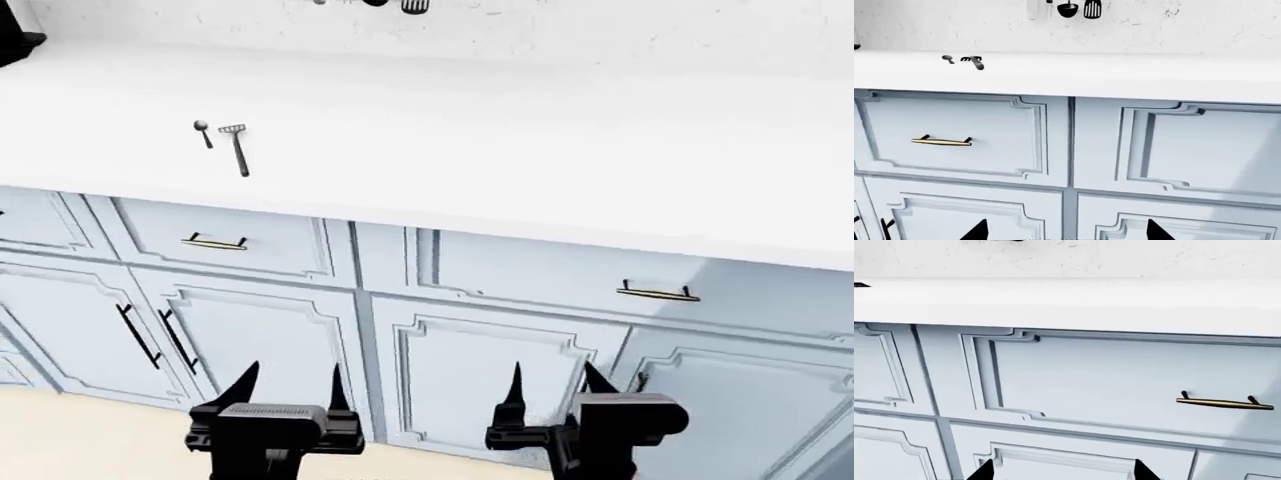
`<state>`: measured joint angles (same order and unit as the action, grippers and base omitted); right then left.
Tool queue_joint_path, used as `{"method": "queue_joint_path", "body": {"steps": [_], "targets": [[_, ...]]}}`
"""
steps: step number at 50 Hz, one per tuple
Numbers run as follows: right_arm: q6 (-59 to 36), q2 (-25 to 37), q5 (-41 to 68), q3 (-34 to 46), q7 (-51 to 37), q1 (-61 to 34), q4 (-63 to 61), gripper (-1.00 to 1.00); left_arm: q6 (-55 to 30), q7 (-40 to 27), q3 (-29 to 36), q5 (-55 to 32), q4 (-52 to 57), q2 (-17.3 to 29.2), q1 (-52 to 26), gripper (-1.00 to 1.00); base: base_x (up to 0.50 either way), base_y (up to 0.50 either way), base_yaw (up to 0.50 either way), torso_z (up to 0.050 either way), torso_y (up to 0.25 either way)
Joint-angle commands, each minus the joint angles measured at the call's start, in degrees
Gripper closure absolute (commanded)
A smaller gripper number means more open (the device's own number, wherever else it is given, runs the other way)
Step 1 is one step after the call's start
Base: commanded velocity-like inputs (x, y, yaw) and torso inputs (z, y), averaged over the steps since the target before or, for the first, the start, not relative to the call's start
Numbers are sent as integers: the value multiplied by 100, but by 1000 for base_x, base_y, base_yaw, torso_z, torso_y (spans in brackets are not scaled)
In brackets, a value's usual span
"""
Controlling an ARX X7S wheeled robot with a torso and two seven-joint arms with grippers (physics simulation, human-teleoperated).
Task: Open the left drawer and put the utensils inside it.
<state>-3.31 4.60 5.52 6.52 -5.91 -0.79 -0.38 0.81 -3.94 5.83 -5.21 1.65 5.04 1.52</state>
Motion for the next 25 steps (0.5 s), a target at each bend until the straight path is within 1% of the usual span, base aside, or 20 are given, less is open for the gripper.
{"method": "queue_joint_path", "body": {"steps": [1,4,7,8,10,11,12,13,15,16,17,25], "targets": [[-305,103,83,120,-102,-15,-309,-100,-3,-110,64,-74,25,85,-5,-100,0,0,500,50,0],[-309,121,104,142,-123,-11,-318,-100,15,-132,78,-96,10,102,-9,-100,0,0,500,50,0],[-14,113,97,172,-115,-15,-16,-100,34,-154,96,-108,-5,119,-4,-100,0,0,500,50,0],[-194,136,119,173,-140,-11,-207,-100,39,-164,97,-117,-13,122,-5,-100,0,0,500,50,0],[8,127,108,195,-136,-17,10,-100,59,-179,113,-119,-30,131,-2,-100,0,0,500,50,0],[-164,149,133,198,-157,-11,-170,-100,63,-185,118,-126,-33,135,-2,-100,0,0,500,50,0],[-86,146,131,208,-156,-8,-94,-100,68,-189,121,-137,-36,140,1,-100,0,0,500,50,0],[-241,164,152,211,-177,-11,-244,-100,82,-200,126,-135,-51,144,1,-100,0,0,500,50,0],[-258,175,163,227,-188,-14,-262,-100,100,-215,139,-137,-72,153,-1,-100,0,0,500,50,0],[-248,178,170,233,-192,-16,-250,-100,106,-221,147,-137,-71,158,4,-100,0,0,500,50,0],[20,155,145,249,-174,-28,40,-100,112,-227,148,-147,-80,162,3,-100,0,0,500,50,0],[44,189,178,315,-211,-36,55,-100,150,-275,180,-191,-97,200,17,-100,0,0,500,50,0]]}}
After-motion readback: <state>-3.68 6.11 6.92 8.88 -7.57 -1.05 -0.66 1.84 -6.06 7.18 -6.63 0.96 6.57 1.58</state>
